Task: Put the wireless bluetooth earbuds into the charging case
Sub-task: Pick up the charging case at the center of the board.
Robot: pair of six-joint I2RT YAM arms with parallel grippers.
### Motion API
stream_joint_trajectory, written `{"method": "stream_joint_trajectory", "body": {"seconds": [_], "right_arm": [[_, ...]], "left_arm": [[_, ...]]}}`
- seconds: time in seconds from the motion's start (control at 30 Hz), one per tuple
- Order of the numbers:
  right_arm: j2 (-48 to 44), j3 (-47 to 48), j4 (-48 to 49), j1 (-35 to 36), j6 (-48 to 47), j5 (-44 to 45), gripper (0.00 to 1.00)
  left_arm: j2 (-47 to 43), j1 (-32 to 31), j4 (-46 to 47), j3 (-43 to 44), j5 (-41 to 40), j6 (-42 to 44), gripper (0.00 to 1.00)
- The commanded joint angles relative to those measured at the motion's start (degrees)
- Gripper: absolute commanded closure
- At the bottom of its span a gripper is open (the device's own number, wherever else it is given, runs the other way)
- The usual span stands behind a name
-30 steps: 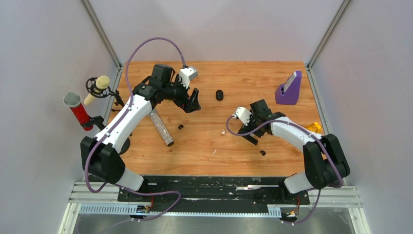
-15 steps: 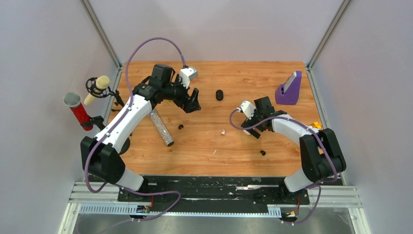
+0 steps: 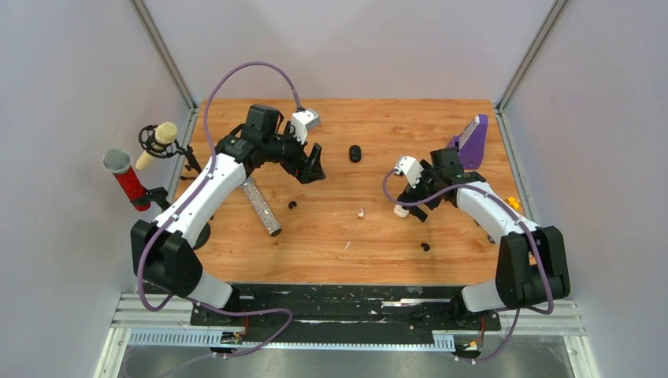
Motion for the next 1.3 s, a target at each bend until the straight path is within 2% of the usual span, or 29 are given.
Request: {"method": "stream_joint_trajectory", "body": {"seconds": [0.0, 0.27, 0.87, 1.2, 1.27], "right_arm": [[2.5, 5.3, -3.2, 0.2, 0.9, -8.3, 0.00], [10.2, 8.4, -2.9, 0.2, 6.7, -10.3, 0.00], [13.9, 5.0, 0.7, 3.4, 6.8, -6.7, 0.07], [14.5, 4.4, 1.1, 4.0, 6.4, -5.5, 0.30], [14.2, 4.1, 1.3, 4.0, 6.1, -5.5, 0.38]], "left_arm": [[-1.6, 0.3, 1.7, 0.0, 1.2, -0.5, 0.00], [-2.3, 0.2, 2.1, -0.4, 0.5, -1.0, 0.00], [-2.1, 0.3, 2.4, -0.6, 1.0, -1.1, 0.00], [-2.3, 0.3, 2.4, -0.6, 1.2, -1.2, 0.00], [-2.3, 0.3, 2.4, -0.6, 1.4, -1.2, 0.00]]}}
